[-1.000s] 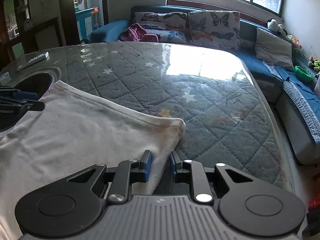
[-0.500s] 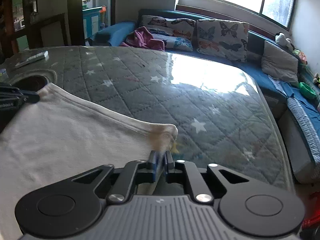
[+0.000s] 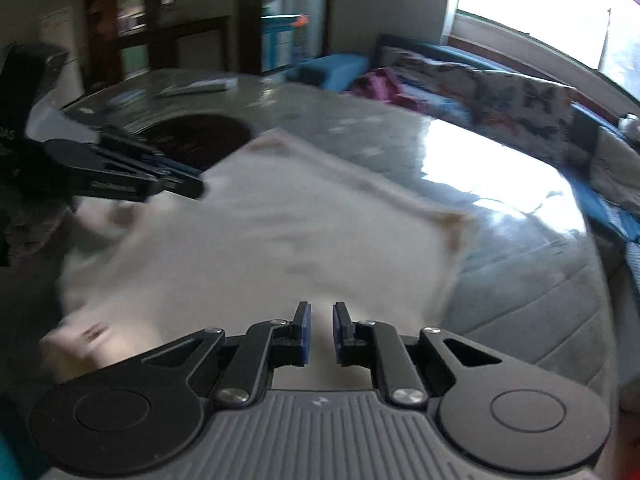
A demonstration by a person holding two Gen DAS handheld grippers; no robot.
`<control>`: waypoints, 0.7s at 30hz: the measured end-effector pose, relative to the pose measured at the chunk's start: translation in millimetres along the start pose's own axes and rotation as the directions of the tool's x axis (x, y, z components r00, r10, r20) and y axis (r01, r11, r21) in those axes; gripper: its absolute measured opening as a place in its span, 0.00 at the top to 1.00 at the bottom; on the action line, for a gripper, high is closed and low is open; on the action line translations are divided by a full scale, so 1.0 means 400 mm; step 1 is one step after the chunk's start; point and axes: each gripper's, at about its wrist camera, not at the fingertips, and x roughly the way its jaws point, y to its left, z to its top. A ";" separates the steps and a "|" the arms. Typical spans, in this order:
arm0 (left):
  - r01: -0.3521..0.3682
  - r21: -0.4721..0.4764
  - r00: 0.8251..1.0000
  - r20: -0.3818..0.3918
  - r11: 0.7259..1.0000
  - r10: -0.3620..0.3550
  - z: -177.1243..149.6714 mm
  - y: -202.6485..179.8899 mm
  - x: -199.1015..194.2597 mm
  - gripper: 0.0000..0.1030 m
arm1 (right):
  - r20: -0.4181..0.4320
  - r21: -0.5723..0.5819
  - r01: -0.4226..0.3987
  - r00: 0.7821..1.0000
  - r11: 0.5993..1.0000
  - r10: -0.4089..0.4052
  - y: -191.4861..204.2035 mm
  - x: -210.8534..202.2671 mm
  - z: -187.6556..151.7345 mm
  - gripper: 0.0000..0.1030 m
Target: Fold clothes
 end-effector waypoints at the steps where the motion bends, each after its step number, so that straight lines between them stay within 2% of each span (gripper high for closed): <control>1: 0.018 0.012 1.000 0.001 1.000 -0.018 -0.018 -0.020 -0.017 0.88 | -0.003 -0.009 -0.017 1.000 1.000 0.017 0.023 -0.009 -0.014 0.89; 5: 0.066 0.069 0.998 0.013 0.995 -0.067 -0.071 -0.085 -0.064 0.88 | -0.004 -0.032 -0.060 0.998 0.998 0.060 0.094 -0.032 -0.062 0.89; 8: 0.099 0.117 0.994 0.023 0.988 -0.103 -0.103 -0.125 -0.090 0.87 | 0.000 -0.053 -0.056 0.998 0.997 0.056 0.129 -0.045 -0.090 0.88; 12: 0.102 0.200 0.994 0.009 0.974 -0.106 -0.139 -0.165 -0.102 0.84 | 0.016 -0.072 -0.030 0.999 0.997 0.031 0.149 -0.065 -0.116 0.88; 16: 0.103 0.199 0.992 0.045 0.975 -0.114 -0.114 -0.173 -0.112 0.82 | 0.038 -0.041 -0.023 0.999 0.999 0.025 0.156 -0.082 -0.133 0.84; 21: 0.108 0.195 0.988 0.089 0.975 -0.128 -0.081 -0.183 -0.123 0.81 | 0.052 -0.017 -0.012 0.999 1.000 0.013 0.168 -0.089 -0.163 0.84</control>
